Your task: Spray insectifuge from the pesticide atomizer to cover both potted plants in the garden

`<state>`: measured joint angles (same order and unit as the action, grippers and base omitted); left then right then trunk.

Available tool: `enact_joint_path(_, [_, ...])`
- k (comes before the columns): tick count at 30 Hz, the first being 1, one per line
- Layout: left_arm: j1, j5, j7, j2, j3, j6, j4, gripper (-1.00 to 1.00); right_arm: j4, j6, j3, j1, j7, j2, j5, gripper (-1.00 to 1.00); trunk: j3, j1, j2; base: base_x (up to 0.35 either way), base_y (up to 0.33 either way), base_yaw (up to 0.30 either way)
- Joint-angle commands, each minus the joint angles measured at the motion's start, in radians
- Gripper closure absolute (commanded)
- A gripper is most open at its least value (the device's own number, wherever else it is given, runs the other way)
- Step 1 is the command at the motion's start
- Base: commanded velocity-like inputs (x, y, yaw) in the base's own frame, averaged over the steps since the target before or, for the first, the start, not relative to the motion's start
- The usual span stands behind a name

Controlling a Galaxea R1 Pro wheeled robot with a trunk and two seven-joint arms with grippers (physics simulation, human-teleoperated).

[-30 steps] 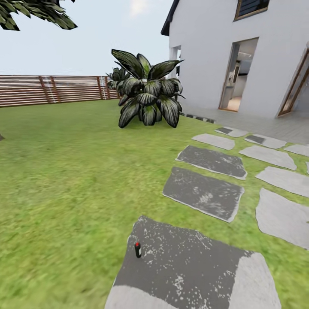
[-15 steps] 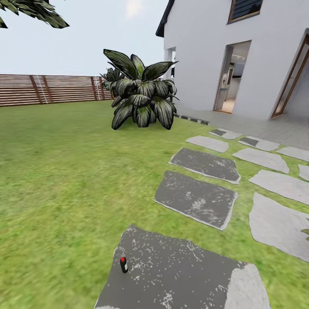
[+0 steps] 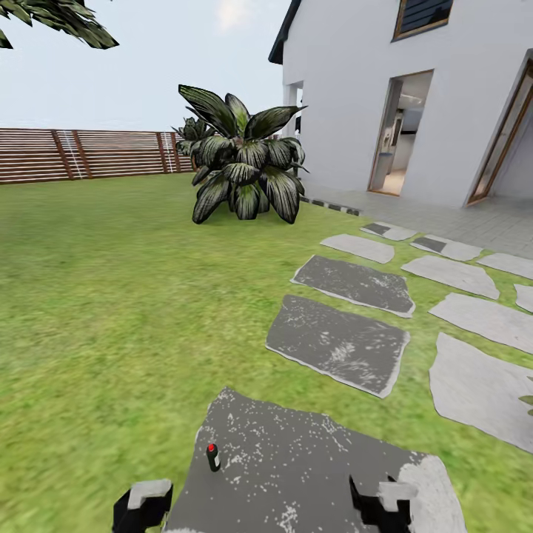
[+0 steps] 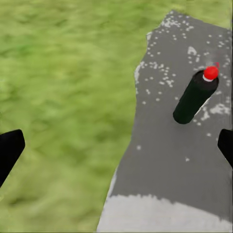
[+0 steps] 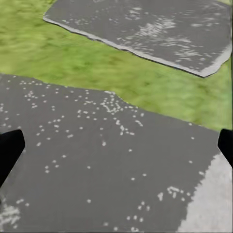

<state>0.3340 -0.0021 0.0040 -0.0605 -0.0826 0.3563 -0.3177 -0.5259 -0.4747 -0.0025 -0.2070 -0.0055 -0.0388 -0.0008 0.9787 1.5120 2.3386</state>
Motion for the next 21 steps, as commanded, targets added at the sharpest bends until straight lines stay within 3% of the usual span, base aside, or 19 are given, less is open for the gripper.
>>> enact_joint_path(1, [0.028, 0.000, 0.000, -0.001, -0.003, 0.001, 0.001, -1.00, -0.002, 0.006, 0.000, -0.040, -0.001, 0.000, 0.000, -1.00, 0.001, 0.000, 0.000, 0.000, 0.000, 0.000])
enact_joint_path(8, [0.142, -0.002, 0.000, -0.008, -0.005, -0.002, 0.001, -1.00, -0.012, 0.154, -0.003, -0.259, -0.001, -0.004, -0.002, -1.00, 0.001, 0.000, 0.000, 0.000, 0.000, 0.000])
enact_joint_path(9, [0.171, -0.002, -0.006, -0.009, -0.002, -0.001, 0.000, -1.00, -0.022, 0.203, -0.004, -0.317, 0.001, -0.005, -0.003, -1.00, 0.001, 0.000, 0.000, 0.000, 0.000, 0.000])
enact_joint_path(11, [0.176, -0.005, -0.010, -0.009, 0.001, 0.005, 0.000, -1.00, -0.022, 0.218, -0.002, -0.333, 0.002, -0.006, -0.001, -1.00, 0.001, 0.000, 0.000, 0.000, 0.000, 0.000])
enact_joint_path(12, [0.178, -0.037, -0.011, -0.006, 0.008, 0.008, 0.001, -1.00, -0.019, 0.222, 0.000, -0.337, 0.003, -0.007, 0.001, -1.00, 0.001, 0.000, 0.000, 0.000, 0.000, 0.000])
enact_joint_path(15, [0.180, -0.082, -0.012, -0.005, 0.016, 0.006, 0.002, -1.00, -0.002, 0.222, 0.000, -0.337, 0.006, -0.009, 0.002, -1.00, 0.001, 0.000, 0.000, 0.000, 0.000, 0.000])
enact_joint_path(21, [0.173, -0.089, -0.011, -0.003, 0.013, 0.005, 0.003, -1.00, 0.010, 0.220, 0.001, -0.338, 0.006, -0.010, 0.002, -1.00, 0.001, 0.000, 0.000, 0.000, 0.000, -0.066])
